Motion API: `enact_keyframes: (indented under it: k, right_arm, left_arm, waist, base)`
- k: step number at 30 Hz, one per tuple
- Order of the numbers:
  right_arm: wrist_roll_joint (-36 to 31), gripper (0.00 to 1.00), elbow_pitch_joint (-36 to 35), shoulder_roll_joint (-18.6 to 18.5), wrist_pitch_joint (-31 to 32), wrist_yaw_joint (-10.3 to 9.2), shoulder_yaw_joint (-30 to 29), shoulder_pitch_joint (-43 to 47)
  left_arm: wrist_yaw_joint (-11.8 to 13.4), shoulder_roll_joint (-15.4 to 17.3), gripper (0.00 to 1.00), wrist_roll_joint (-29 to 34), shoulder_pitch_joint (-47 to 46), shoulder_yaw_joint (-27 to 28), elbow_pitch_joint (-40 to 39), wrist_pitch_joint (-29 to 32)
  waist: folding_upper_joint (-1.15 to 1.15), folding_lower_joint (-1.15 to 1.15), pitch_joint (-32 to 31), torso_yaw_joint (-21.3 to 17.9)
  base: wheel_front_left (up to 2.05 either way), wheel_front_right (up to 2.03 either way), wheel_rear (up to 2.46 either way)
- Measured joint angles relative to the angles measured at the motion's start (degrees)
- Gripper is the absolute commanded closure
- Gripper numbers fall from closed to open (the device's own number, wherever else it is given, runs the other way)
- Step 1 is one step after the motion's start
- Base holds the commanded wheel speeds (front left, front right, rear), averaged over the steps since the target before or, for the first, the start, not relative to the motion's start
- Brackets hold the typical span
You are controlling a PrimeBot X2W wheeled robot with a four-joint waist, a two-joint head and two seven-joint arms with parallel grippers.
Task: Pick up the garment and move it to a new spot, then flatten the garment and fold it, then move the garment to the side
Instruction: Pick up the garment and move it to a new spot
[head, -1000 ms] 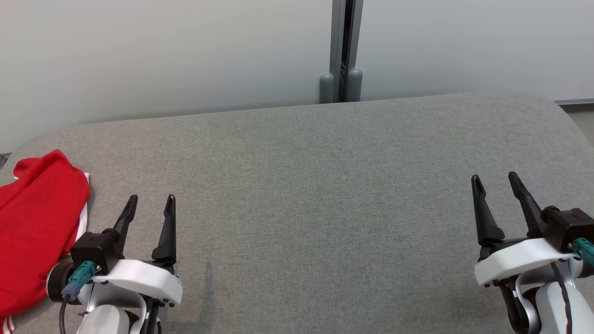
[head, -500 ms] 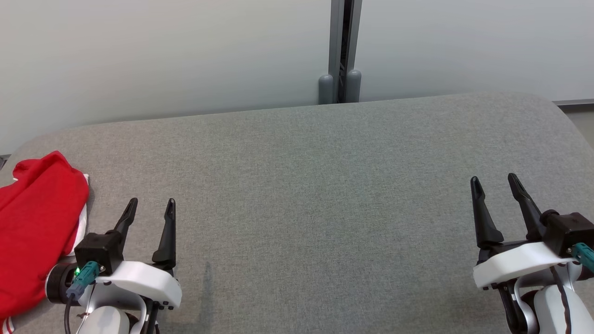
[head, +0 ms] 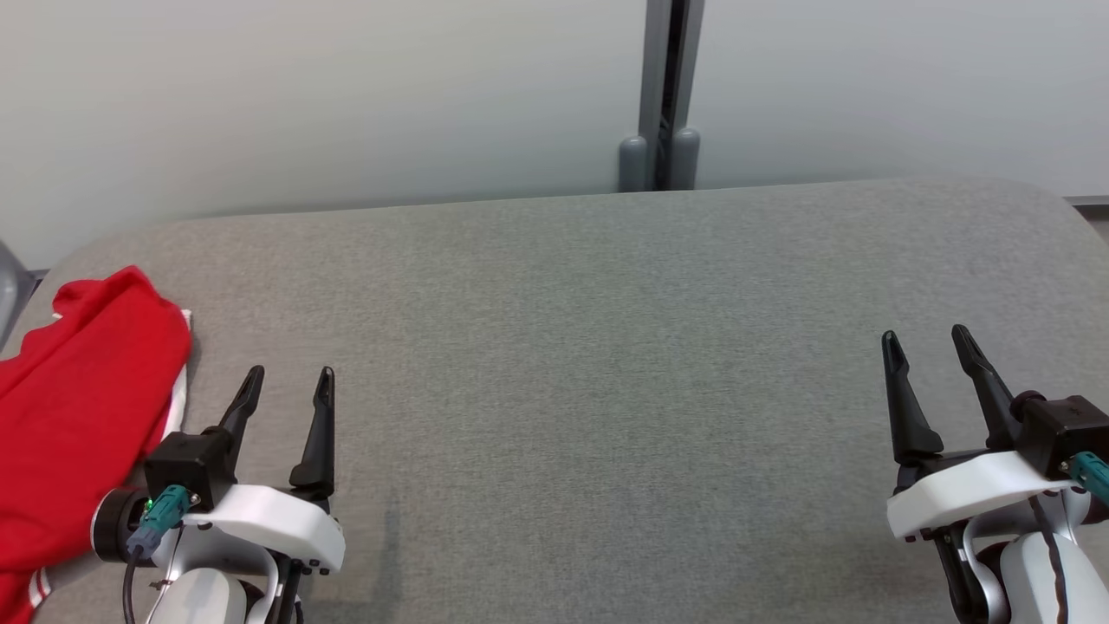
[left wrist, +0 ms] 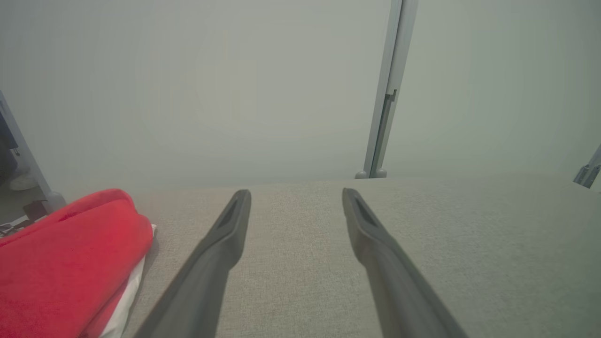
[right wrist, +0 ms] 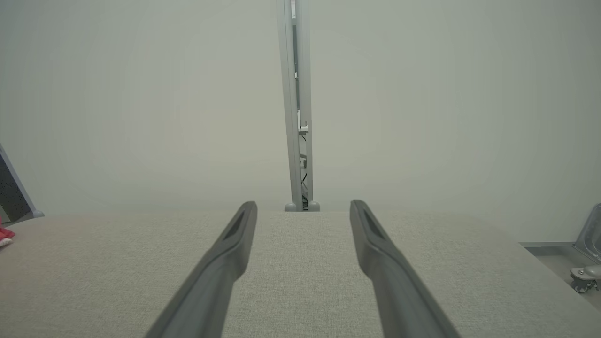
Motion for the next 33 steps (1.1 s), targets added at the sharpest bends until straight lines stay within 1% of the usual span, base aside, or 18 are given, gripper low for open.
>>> enact_keyframes:
  k: [8, 21, 25, 29, 33]
  right_arm:
    - [-0.02, 0.00, -0.23, -0.25, 0.67, 0.00, 0.46, -0.11]
    - [-0.09, 0.00, -0.20, -0.24, 1.33, 0.00, 3.64, -0.82]
    - [0.01, 0.00, -0.35, -0.12, 1.60, 0.00, 4.63, -0.89]
    - [0.08, 0.00, -0.30, -0.09, 1.66, 0.00, 4.87, -1.07]
    - [0.13, 0.00, 0.01, -0.02, 1.65, 0.00, 5.04, -1.43]
  left_arm:
    - [0.54, 0.24, 0.00, -0.58, -1.22, 0.37, 0.18, -0.81]
    - [2.56, 0.35, 0.00, -2.30, -1.16, 2.26, -0.14, -1.97]
    - [2.79, 0.43, 0.00, -2.75, -1.02, 2.68, -0.37, -2.01]
    - [2.96, 0.30, 0.00, -3.58, -0.98, 2.83, -0.40, -2.31]
    - [2.96, 0.19, 0.00, -3.77, -0.98, 2.77, -0.22, -2.47]
  waist:
    - [0.00, 0.00, 0.90, 4.30]
    - [0.00, 0.00, 1.85, 14.20]
    - [0.00, 0.00, 2.00, 16.88]
    - [0.00, 0.00, 2.26, 18.99]
    - [0.00, 0.00, 2.42, 20.03]
  base:
    - [0.00, 0.00, 0.00]
    - [0.00, 0.00, 0.00]
    - [0.00, 0.00, 0.00]
    - [0.00, 0.00, 0.00]
    - [0.00, 0.00, 0.00]
